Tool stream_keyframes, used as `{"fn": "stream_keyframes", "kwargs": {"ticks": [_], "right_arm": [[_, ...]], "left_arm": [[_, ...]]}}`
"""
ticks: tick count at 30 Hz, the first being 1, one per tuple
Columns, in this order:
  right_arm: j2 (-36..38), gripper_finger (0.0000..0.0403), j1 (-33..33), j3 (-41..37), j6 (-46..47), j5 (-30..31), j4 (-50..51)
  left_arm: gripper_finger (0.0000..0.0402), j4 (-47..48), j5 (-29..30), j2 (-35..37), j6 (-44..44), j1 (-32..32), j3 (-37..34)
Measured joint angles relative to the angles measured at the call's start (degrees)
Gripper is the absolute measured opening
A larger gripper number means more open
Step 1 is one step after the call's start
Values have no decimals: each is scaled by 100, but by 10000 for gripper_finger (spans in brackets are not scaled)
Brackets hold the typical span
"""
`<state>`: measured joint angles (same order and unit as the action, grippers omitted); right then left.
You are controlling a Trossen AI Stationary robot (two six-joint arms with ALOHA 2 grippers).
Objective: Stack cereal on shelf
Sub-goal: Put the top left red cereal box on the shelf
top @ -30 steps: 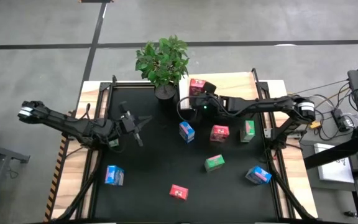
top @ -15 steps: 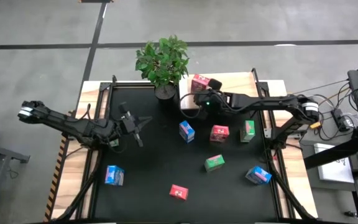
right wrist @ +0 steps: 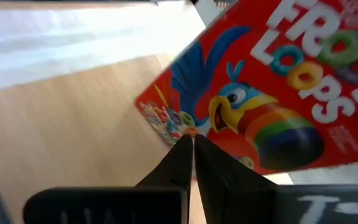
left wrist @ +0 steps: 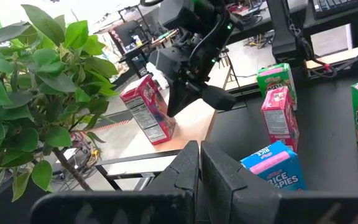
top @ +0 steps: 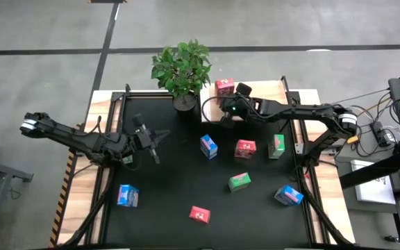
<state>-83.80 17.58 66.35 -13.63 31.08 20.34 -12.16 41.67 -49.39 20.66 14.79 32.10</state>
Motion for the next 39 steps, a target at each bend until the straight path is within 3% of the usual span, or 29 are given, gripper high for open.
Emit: {"fn": "stream_keyframes", "kwargs": {"ticks": [11, 21, 39], "right_arm": [[-252, 9, 214, -2, -291, -60, -810], [-176, 9, 218, -7, -70, -105, -525], [-304, 9, 403, -7, -289, -157, -964]], "left_arm": [[0, 9, -2, 0, 7, 0, 0], [0, 24, -2, -11, 46, -4, 0], [0, 26, -2, -20, 46, -2, 0]]}}
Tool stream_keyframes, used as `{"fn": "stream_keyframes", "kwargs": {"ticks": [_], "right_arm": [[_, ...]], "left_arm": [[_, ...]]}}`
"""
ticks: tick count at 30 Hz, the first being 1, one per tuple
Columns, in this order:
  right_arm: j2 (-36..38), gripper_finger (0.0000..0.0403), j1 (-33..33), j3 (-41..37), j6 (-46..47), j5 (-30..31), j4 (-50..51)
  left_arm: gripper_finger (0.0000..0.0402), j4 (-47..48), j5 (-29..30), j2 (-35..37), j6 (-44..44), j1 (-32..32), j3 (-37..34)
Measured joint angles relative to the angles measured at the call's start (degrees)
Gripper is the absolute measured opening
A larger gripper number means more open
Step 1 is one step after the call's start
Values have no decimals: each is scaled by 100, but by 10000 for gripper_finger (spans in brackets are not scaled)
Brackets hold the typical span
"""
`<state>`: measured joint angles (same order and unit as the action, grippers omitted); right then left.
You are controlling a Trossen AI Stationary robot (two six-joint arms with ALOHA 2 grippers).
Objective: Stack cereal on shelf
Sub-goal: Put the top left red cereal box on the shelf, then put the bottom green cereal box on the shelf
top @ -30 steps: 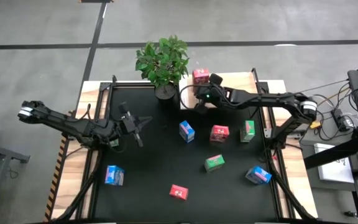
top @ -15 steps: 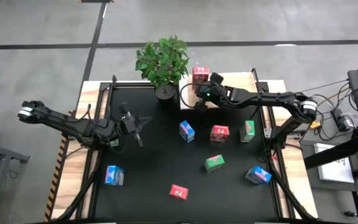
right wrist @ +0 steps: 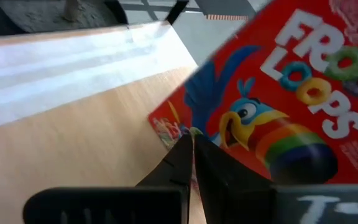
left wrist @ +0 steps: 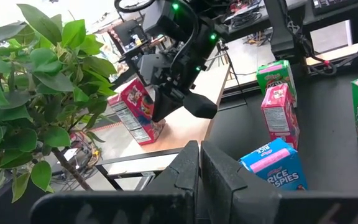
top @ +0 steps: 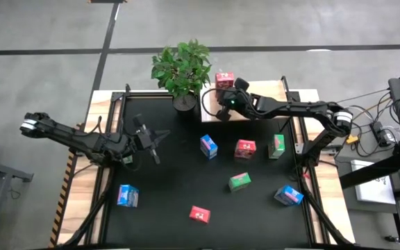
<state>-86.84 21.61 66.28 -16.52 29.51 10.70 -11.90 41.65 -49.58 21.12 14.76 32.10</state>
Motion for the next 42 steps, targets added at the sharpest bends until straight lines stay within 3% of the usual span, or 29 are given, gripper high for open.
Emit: {"fn": "stream_keyframes", "kwargs": {"ticks": [33, 39, 42], "right_arm": [[-49, 9, 234, 2, 18, -109, -551], [45, 9, 122, 2, 140, -116, -475], [266, 9, -147, 133, 401, -245, 34]], "left_arm": [[0, -2, -2, 0, 91, 0, 0], [0, -2, -2, 0, 114, 0, 0], [0, -4, -2, 0, 112, 0, 0]]}}
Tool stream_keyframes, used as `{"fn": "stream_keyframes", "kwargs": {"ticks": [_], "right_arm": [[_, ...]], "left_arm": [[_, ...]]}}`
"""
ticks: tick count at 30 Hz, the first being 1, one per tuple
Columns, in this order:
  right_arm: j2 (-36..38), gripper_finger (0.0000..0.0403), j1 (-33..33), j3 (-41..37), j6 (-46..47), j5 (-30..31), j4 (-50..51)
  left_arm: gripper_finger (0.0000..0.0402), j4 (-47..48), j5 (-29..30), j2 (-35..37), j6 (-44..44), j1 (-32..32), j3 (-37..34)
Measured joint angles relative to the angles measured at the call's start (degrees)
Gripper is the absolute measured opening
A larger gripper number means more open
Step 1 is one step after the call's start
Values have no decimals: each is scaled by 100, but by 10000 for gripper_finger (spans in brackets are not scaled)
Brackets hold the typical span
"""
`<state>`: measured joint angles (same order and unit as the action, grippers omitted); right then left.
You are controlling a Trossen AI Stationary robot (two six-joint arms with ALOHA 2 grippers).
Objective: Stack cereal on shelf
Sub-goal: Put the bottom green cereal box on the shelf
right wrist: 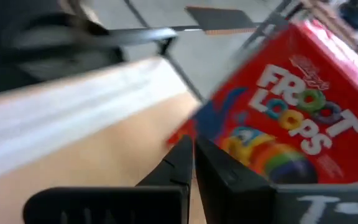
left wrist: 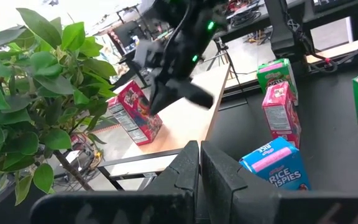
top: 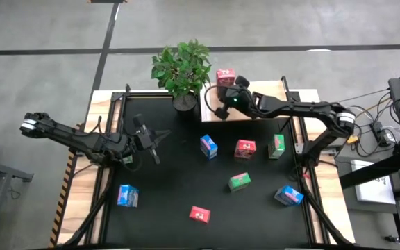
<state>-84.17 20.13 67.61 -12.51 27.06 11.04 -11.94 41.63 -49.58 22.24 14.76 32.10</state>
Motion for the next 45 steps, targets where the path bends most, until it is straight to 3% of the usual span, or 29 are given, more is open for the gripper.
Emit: {"fn": "stream_keyframes", "kwargs": {"ticks": [5, 9, 11, 13, 17, 23, 29, 36, 45], "right_arm": [[521, 9, -581, 493, 965, -657, 1309], [886, 9, -1022, 878, 2142, -2099, 2338], [1027, 9, -1327, 943, 2235, -2961, 2769], [1148, 9, -1727, 960, 2303, -3370, 3206], [1330, 9, -2571, 826, 2591, -3275, 3781], [1337, 9, -3703, 626, 3256, -2462, 4216], [1071, 24, -4224, 523, 3750, -1970, 4231], [535, 117, -4252, 516, 3947, -1940, 4228], [222, 248, -4272, 516, 3552, -1945, 4274]], "left_arm": [[0, 0, -2, 0, -1, 2, 0], [0, 0, -11, 0, -1, 2, 0], [0, -1, -11, 0, -1, 2, 0], [0, 0, -13, 0, -1, 2, 0], [0, 0, -13, 0, -1, 2, 0], [0, -2, -13, 0, 2, 2, 0], [0, 0, -13, 0, 19, 2, 0], [0, -2, -15, 0, -18, 0, 0], [0, -2, -15, -2, -22, 0, 0]]}}
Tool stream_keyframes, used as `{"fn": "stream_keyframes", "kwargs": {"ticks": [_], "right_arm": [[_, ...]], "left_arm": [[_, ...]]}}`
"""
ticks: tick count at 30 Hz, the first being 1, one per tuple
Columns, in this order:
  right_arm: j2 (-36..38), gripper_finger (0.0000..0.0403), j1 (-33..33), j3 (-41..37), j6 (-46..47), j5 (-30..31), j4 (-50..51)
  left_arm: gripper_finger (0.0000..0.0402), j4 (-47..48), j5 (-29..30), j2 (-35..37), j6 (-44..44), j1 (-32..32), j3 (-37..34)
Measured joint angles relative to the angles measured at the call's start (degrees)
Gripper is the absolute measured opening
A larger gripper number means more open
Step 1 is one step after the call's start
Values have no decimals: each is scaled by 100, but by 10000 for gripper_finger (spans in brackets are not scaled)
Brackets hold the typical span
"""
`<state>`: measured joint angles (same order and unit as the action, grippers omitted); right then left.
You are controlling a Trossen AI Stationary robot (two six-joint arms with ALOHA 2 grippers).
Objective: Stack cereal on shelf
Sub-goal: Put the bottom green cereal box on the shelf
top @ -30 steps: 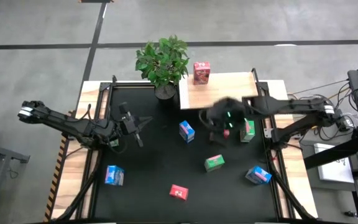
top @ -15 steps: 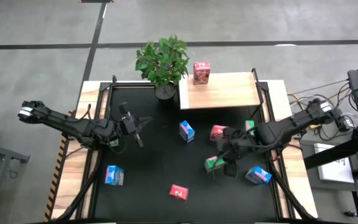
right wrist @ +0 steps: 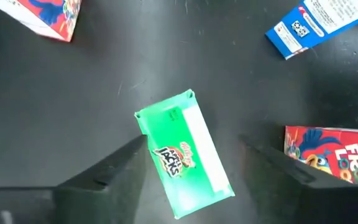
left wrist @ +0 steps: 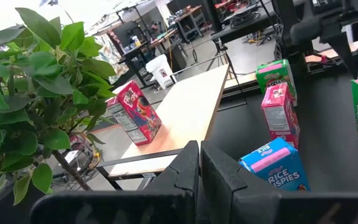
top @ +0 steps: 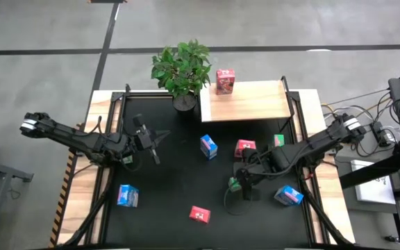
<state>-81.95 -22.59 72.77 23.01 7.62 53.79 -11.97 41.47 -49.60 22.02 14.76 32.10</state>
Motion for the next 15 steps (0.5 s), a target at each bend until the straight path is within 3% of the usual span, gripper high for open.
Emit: {"fn": "stream_keyframes", "kwargs": {"ticks": [6, 15], "right_arm": [[0, 285, -104, -21, -44, -9, -8], [2, 271, -241, -481, 34, 48, -241]], "left_arm": [[0, 2, 0, -2, 0, 0, 0], [0, 4, 0, -2, -2, 0, 0]]}}
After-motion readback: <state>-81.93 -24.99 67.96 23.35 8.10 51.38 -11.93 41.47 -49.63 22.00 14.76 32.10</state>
